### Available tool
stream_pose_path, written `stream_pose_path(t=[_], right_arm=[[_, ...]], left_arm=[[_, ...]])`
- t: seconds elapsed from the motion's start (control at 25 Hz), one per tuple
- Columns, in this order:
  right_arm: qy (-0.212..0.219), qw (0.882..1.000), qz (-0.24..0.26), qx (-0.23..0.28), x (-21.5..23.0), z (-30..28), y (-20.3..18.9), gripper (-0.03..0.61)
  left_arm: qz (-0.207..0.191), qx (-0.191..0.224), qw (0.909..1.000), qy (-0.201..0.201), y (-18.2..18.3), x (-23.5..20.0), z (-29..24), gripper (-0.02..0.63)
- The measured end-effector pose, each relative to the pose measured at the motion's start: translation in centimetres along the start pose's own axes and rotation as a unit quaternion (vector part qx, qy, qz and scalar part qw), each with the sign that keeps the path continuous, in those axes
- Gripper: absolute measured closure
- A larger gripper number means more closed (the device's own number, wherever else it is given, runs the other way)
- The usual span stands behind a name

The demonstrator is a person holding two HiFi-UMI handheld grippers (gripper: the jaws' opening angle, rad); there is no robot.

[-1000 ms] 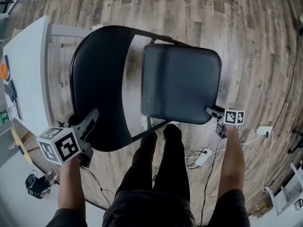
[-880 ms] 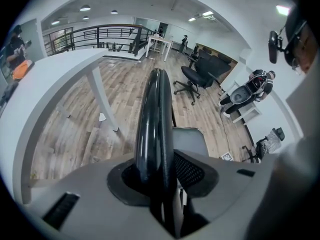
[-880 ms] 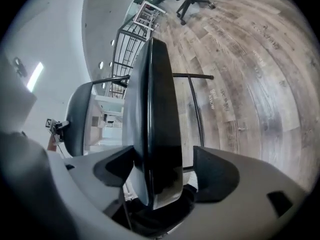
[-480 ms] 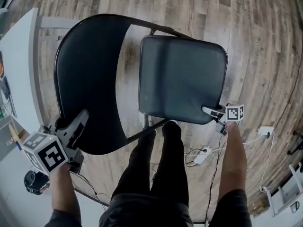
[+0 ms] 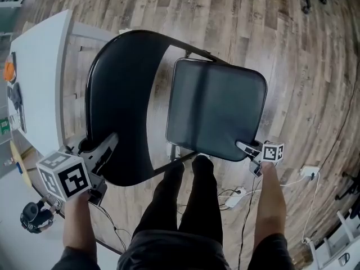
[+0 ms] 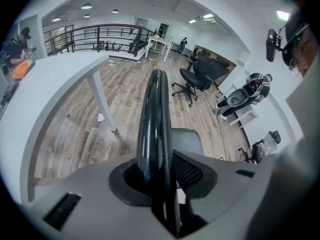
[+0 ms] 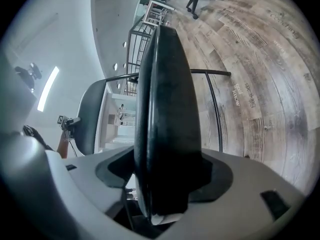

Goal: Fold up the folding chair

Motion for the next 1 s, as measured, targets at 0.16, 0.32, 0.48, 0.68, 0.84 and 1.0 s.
stream_pose_path(t=[0.16, 0.32, 0.48, 0.68, 0.84, 1.0], right_arm=[[-0.011, 1.0, 0.007, -0.021, -4.7, -0.6, -0.8, 0.249], [-0.003, 1.0, 0.009, -0.02, -9.8, -1.3, -2.2, 0.25], [0.002, 1.0, 0.024, -0.017, -14.7, -3.3, -1.6, 0.25], [0.001, 0.999, 0.032, -0.019, -21.9, -5.9, -2.3, 0.25], [0.008, 0.999, 0.036, -0.015, -27.2, -8.4, -2.9, 0.25], [0.022, 0.999, 0.046, -0.02, -33.0, -12.2, -3.7, 0.25]], left_arm=[[0.011, 0.007, 0.9998, -0.013, 0.2, 0.8, 3.3, 0.512], [0.028, -0.008, 0.9991, -0.032, -0.4, 1.1, 5.7, 0.522], [0.032, 0.007, 0.9987, -0.039, 0.3, -0.3, 8.0, 0.532], [0.034, 0.012, 0.9981, -0.051, 1.1, -2.2, 11.4, 0.541], [0.024, 0.018, 0.9984, -0.048, 1.7, -3.7, 13.7, 0.543], [0.018, 0.025, 0.9987, -0.041, 1.9, -6.0, 16.3, 0.543]])
Point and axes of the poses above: the fingertips, and each gripper's own axes: z backward along the fingers, x to its right, y out of its top, the point moved 4 cm from there along z, backward along the fingers, and after that the axes turned 4 degrees about y, right-handed, at the moved point
